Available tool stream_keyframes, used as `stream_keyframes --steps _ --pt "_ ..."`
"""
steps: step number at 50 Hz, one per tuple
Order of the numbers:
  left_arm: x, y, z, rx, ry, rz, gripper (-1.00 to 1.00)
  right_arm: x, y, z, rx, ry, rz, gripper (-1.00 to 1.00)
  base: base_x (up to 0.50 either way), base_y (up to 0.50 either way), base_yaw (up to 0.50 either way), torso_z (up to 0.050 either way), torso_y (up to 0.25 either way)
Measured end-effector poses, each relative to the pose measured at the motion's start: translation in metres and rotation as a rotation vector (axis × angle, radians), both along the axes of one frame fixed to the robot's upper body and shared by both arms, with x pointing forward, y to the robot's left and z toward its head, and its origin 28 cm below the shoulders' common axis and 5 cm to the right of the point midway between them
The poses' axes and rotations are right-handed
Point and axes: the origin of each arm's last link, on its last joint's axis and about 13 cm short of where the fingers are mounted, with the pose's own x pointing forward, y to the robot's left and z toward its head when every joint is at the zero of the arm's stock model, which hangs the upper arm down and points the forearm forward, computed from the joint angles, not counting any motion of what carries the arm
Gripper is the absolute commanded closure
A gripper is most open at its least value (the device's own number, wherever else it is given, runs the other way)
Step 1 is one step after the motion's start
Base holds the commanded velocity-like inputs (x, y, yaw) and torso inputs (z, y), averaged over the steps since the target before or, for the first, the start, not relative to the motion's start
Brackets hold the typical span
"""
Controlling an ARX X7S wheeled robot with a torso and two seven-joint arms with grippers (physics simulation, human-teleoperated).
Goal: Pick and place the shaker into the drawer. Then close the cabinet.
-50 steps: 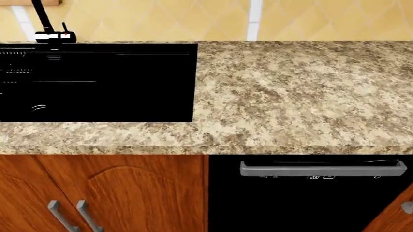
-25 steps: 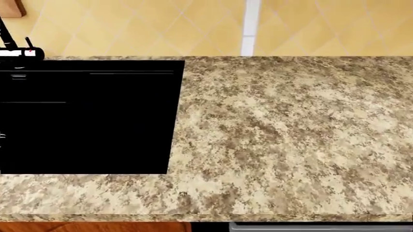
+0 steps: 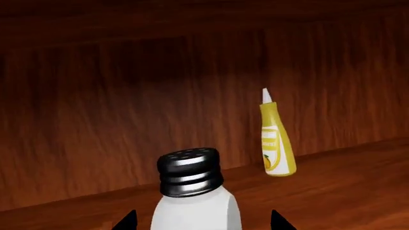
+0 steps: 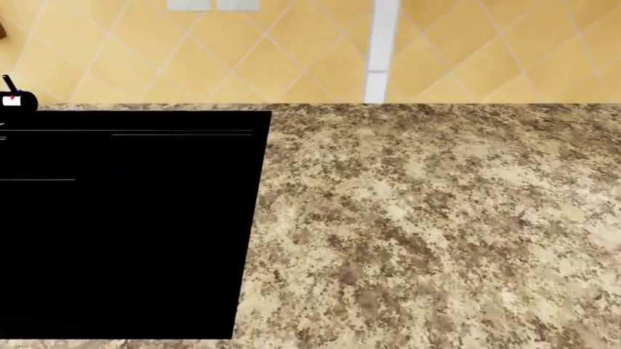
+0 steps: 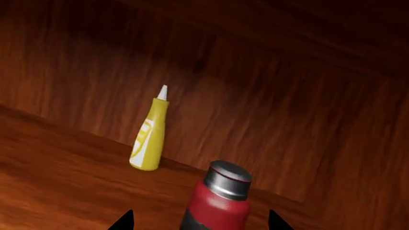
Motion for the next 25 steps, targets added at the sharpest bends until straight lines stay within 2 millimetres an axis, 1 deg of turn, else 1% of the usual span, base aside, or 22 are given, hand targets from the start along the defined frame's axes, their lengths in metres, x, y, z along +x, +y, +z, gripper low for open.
stream_keyframes --steps 16,21,25 --pt "0.000 0.004 0.002 0.011 -0.005 0.015 1.00 0.000 -0.004 -0.002 0.018 0.007 -0.016 -1.00 0.00 0.00 0.00 0.000 0.000" --pt "-0.004 0.010 0.009 0.017 -0.037 0.026 1.00 0.001 -0.006 -0.003 0.024 0.020 -0.014 -1.00 0.00 0.00 0.00 0.000 0.000" --pt "-0.012 0.009 0.019 0.035 -0.079 0.004 1.00 0.001 -0.006 -0.003 0.028 0.029 -0.010 -1.00 0.00 0.00 0.00 0.000 0.000"
